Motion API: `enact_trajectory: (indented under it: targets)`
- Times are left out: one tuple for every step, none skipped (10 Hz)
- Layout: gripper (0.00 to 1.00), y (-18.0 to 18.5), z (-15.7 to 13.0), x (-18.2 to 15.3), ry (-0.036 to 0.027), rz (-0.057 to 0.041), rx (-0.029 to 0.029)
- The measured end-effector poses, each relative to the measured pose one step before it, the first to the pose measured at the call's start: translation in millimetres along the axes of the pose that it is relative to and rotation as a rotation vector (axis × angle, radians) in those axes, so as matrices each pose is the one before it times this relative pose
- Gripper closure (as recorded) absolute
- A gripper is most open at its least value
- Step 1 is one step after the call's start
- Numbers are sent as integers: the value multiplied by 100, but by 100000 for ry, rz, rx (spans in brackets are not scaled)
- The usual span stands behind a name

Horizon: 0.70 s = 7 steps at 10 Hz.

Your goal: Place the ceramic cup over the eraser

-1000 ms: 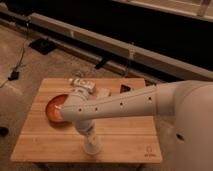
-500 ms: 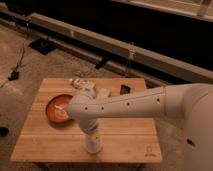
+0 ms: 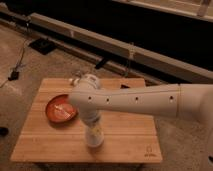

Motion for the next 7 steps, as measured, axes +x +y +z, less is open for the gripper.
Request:
enact_trajectory:
  targets:
    - [100, -9, -756, 628, -199, 721, 780]
    - [100, -182, -481, 341, -257, 188, 841]
    - [100, -167, -882, 580, 89, 463, 1158]
    - [100, 80, -815, 650, 246, 678, 723]
    - [100, 159, -805, 717, 240, 906, 964]
    - [100, 411, -1222, 1186, 628, 1797, 1422]
    - [100, 86, -1077, 646, 490, 976, 1307]
